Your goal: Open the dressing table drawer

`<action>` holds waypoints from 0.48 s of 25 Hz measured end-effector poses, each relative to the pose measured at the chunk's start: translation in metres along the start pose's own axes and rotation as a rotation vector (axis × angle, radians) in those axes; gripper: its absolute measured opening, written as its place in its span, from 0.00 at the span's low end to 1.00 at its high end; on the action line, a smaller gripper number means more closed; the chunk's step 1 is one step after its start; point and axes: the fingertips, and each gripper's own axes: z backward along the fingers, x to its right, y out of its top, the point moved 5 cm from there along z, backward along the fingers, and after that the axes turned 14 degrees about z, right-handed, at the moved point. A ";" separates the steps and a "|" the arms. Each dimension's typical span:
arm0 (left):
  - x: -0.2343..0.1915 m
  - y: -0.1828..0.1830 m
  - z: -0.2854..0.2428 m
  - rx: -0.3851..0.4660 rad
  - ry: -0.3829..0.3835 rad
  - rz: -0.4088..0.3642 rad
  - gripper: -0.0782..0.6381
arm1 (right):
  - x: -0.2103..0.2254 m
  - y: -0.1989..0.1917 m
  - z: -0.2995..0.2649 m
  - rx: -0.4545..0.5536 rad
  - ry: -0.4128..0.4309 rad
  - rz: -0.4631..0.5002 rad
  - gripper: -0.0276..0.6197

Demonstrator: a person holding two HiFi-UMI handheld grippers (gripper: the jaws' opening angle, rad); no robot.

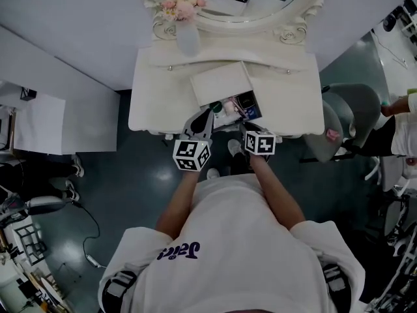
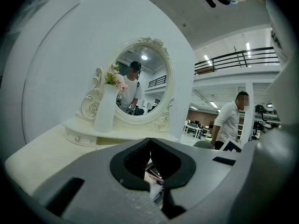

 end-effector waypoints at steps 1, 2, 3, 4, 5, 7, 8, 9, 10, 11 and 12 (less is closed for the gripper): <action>0.000 0.005 0.000 0.007 0.003 -0.006 0.13 | 0.001 0.009 0.007 0.030 -0.015 0.002 0.15; 0.001 0.010 0.000 0.014 0.005 -0.014 0.13 | 0.003 0.020 0.013 0.065 -0.027 0.005 0.14; 0.003 0.015 -0.001 0.021 0.006 -0.022 0.13 | 0.004 0.031 0.020 0.104 -0.037 0.011 0.13; 0.005 0.020 -0.002 0.027 0.006 -0.029 0.13 | 0.004 0.043 0.026 0.146 -0.046 0.022 0.12; 0.007 0.025 -0.003 0.033 0.004 -0.036 0.13 | 0.005 0.056 0.033 0.190 -0.052 0.037 0.11; 0.012 0.037 -0.006 0.048 -0.004 -0.049 0.13 | 0.003 0.083 0.048 0.282 -0.063 0.076 0.09; 0.016 0.043 -0.007 0.058 -0.010 -0.056 0.13 | 0.002 0.095 0.056 0.328 -0.070 0.099 0.08; 0.019 0.050 -0.008 0.069 -0.016 -0.065 0.13 | 0.001 0.108 0.064 0.373 -0.078 0.123 0.08; 0.022 0.057 -0.009 0.081 -0.021 -0.076 0.13 | -0.001 0.120 0.073 0.415 -0.088 0.149 0.07; 0.026 0.064 -0.010 0.093 -0.024 -0.088 0.13 | -0.004 0.131 0.082 0.454 -0.100 0.176 0.07; 0.029 0.072 -0.010 0.108 -0.027 -0.100 0.13 | -0.006 0.142 0.091 0.491 -0.114 0.205 0.06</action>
